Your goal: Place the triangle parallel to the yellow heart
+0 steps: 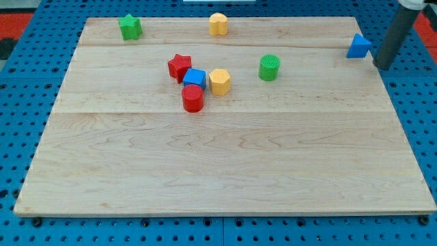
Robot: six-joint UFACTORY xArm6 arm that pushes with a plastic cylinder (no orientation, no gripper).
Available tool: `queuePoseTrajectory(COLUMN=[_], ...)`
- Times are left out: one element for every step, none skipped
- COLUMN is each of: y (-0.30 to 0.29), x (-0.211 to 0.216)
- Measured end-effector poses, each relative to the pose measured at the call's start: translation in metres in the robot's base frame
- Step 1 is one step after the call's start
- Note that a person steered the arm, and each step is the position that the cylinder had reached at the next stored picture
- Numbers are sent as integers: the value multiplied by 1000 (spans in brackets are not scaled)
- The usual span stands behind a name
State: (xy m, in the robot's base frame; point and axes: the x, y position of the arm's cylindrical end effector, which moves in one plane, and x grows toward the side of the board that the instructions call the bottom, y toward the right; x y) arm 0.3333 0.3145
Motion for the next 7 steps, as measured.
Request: queuePoseTrajectory(y=[-24, -71, -109, -62, -66, -95, -100], x=[-41, -82, -118, -81, -61, -77, -81])
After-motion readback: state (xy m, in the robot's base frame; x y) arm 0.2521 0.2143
